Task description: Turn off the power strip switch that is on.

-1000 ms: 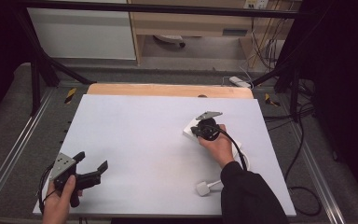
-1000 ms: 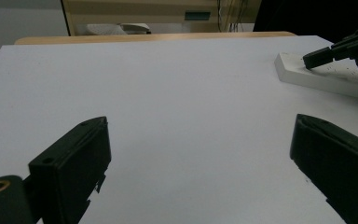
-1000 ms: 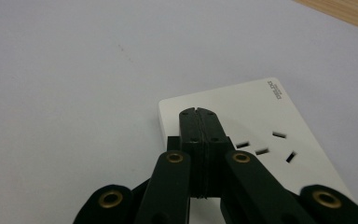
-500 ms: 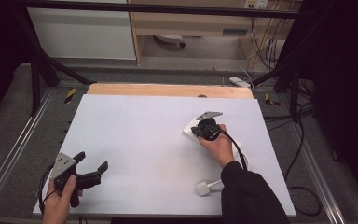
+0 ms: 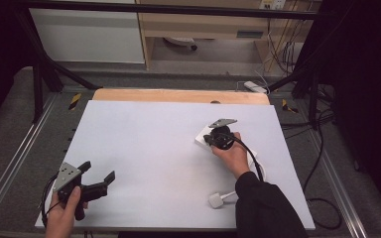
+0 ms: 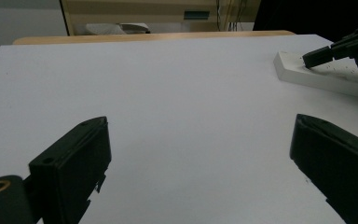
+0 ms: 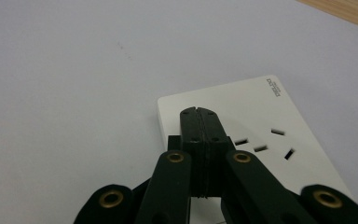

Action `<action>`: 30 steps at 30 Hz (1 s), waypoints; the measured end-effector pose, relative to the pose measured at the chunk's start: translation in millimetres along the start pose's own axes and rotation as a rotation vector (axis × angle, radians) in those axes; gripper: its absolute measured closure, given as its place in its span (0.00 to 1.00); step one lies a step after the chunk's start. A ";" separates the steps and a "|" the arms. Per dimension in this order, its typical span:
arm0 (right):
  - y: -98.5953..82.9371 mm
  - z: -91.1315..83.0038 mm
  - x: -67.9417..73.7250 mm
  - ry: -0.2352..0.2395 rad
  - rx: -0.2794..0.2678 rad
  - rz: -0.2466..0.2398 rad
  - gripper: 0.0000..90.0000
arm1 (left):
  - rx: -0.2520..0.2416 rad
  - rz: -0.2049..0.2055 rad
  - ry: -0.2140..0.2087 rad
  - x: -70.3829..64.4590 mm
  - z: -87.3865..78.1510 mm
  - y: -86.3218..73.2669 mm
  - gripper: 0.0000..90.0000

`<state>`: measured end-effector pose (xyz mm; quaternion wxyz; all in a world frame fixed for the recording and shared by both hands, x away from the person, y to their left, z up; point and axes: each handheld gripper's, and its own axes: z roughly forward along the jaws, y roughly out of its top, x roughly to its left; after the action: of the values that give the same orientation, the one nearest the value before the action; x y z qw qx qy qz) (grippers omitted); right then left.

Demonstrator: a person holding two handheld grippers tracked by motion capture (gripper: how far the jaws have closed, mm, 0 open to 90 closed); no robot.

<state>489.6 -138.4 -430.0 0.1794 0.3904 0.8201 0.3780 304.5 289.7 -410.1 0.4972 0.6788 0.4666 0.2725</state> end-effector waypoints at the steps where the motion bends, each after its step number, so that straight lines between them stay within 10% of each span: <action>1: 0.0 0.0 0.0 0.000 0.000 0.000 1.00 | 0.000 0.000 0.001 0.0 0.1 0.0 0.06; 30: 5.6 -13.1 0.1 0.004 -0.077 0.012 1.00 | -0.003 -0.004 0.003 -0.1 0.0 0.0 0.06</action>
<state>484.6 -142.3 -417.2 0.1903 0.3873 0.8030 0.4112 304.4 289.7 -410.1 0.4979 0.6767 0.4686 0.2732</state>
